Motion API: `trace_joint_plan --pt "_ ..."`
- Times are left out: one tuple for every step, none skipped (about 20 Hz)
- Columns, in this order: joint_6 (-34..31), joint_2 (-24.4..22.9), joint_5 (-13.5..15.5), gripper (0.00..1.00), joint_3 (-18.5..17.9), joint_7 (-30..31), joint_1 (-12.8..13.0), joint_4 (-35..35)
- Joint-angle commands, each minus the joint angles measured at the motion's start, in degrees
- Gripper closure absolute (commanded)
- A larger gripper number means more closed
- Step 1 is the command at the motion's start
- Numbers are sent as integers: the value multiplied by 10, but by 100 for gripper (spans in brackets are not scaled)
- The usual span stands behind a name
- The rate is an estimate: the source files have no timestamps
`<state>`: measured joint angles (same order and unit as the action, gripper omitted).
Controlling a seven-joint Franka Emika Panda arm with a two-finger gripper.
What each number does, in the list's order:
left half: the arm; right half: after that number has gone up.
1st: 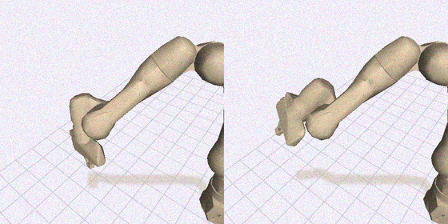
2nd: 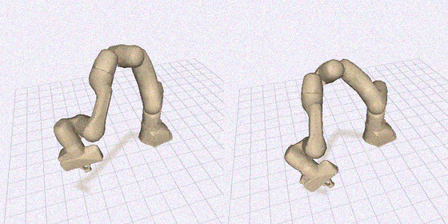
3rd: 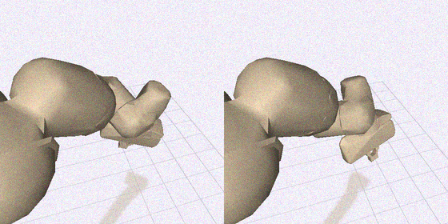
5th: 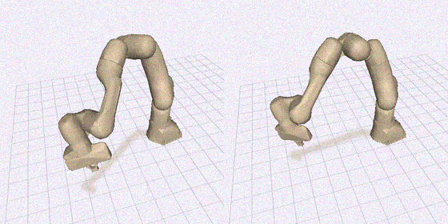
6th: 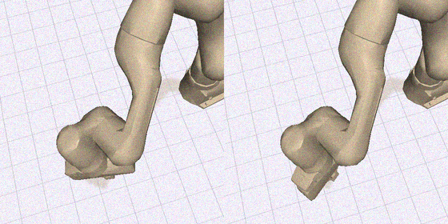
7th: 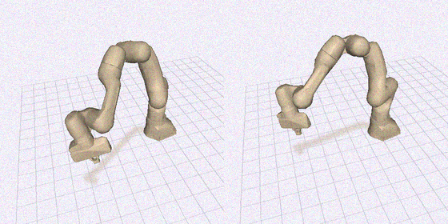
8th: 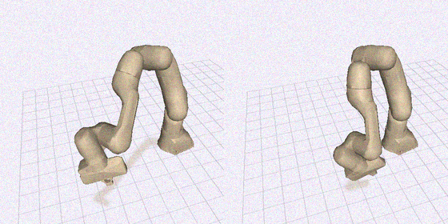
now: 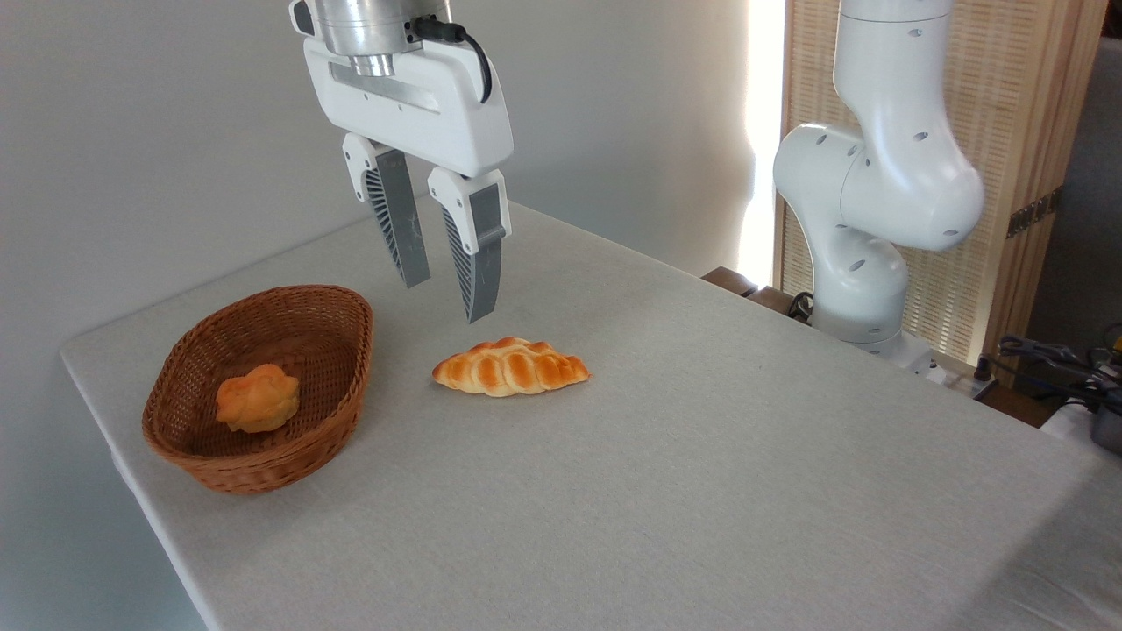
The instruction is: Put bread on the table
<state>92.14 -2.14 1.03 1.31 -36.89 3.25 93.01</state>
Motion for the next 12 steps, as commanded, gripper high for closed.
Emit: trace_joint_plan --pt "-25 6 -2 0 5 -5 -4 -13" --pt "-25 6 -1 0 5 -5 -5 -13" --pt "-25 6 -1 0 5 -5 -4 -13" --pt "-24 6 -1 0 5 -6 -4 -13" --pt "-24 6 -1 0 5 -6 -4 -13" --pt "-24 6 -1 0 5 -6 -4 -13" --pt "-24 6 -1 0 5 -6 -4 -13" --pt "-23 6 -1 0 6 -6 -4 -13" --pt "-21 6 0 0 6 -6 -4 -12" --pt "-19 6 0 0 6 -6 -4 -12" --pt "-17 6 1 0 6 -5 -1 -13" --pt "-13 10 3 0 12 -5 1 -13"
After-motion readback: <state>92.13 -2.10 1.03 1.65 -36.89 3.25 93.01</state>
